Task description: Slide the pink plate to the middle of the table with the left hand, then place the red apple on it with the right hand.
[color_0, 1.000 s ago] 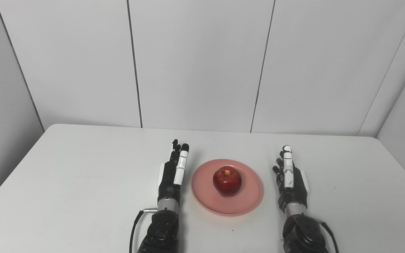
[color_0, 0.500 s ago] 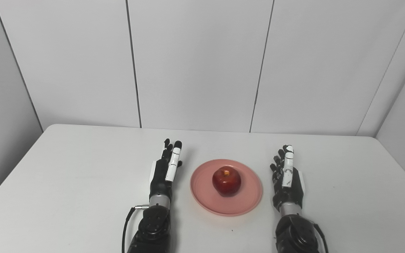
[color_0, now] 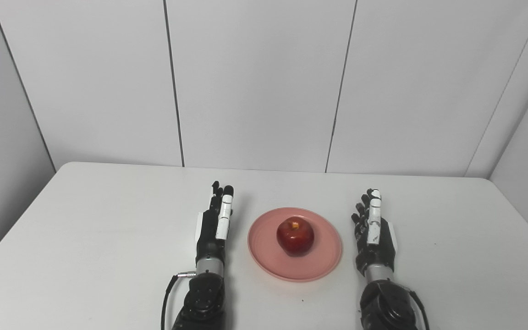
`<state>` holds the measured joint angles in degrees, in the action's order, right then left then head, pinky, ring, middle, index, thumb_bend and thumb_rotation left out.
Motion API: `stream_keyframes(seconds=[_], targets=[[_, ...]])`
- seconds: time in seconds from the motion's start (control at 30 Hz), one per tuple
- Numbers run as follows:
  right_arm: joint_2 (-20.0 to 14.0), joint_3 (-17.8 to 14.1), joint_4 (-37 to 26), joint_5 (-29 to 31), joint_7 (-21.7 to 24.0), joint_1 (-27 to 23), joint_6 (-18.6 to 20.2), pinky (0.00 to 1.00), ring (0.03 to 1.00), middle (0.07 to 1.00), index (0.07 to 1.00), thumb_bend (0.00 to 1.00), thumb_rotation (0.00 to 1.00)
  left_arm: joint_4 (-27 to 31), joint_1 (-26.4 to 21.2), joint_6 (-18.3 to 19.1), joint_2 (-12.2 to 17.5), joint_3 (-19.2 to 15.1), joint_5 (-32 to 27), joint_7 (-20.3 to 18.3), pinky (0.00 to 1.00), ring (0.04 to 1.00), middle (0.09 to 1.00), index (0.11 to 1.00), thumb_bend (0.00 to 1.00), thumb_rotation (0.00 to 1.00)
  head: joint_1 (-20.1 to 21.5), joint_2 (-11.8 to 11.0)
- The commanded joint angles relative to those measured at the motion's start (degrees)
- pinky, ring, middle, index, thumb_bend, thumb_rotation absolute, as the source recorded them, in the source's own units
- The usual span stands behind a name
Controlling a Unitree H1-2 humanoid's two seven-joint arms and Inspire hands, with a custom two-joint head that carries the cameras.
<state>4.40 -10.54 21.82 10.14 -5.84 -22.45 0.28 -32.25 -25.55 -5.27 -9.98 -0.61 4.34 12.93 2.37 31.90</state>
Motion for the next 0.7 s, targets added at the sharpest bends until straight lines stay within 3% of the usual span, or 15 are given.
stream_keyframes(seconds=[0.0, 0.67], targets=[[0.0, 0.2, 0.8, -0.7, -1.0, 0.5, 0.4, 1.00, 1.000, 1.000, 0.984, 0.77, 1.00, -1.5, 1.6, 1.6, -0.7, -0.1, -0.1, 0.8, 1.00, 1.000, 1.000, 1.000, 0.66, 1.00, -0.1, 0.0], [-0.3, 0.2, 1.0, -1.6, -0.9, 0.4, 0.1, 1.00, 1.000, 0.990, 0.977, 0.77, 1.00, -1.4, 1.3, 1.9, -0.8, -0.5, -0.7, 0.3, 1.00, 1.000, 1.000, 1.000, 0.65, 0.98, 0.2, 0.0]])
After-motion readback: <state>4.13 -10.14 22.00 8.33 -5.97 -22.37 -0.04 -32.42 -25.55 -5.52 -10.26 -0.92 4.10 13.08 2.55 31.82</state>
